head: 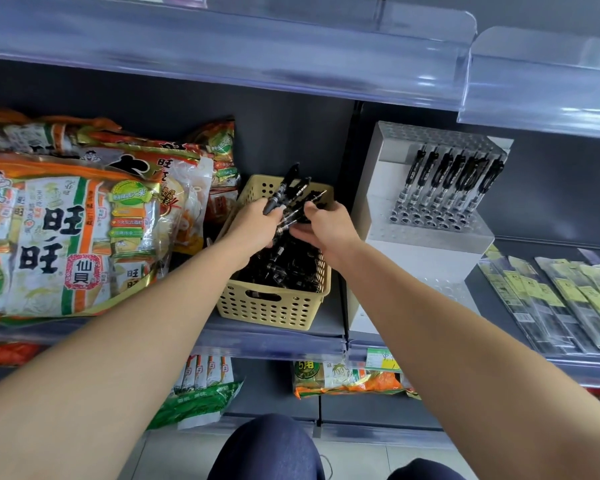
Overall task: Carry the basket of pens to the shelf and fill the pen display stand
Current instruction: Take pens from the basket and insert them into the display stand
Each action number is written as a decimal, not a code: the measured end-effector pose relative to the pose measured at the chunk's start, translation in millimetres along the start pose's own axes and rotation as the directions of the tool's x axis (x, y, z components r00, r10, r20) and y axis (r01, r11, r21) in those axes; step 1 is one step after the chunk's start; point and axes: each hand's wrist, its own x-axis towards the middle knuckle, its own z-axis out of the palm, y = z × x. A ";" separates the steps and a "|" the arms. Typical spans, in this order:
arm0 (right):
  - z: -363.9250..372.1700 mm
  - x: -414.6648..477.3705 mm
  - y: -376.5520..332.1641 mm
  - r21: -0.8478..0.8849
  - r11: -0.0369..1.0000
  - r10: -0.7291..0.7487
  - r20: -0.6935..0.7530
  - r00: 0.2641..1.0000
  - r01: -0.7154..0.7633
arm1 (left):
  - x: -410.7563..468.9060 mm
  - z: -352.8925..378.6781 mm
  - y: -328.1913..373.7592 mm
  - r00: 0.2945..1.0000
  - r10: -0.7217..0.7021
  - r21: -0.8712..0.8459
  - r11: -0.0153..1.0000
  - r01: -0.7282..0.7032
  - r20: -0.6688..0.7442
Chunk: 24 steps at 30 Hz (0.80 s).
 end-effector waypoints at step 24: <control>-11.6 -7.9 -19.9 0.217 0.968 -0.168 0.209 0.963 0.122 | -18.9 -2.8 5.7 0.954 0.127 -0.342 0.939 -0.027 0.272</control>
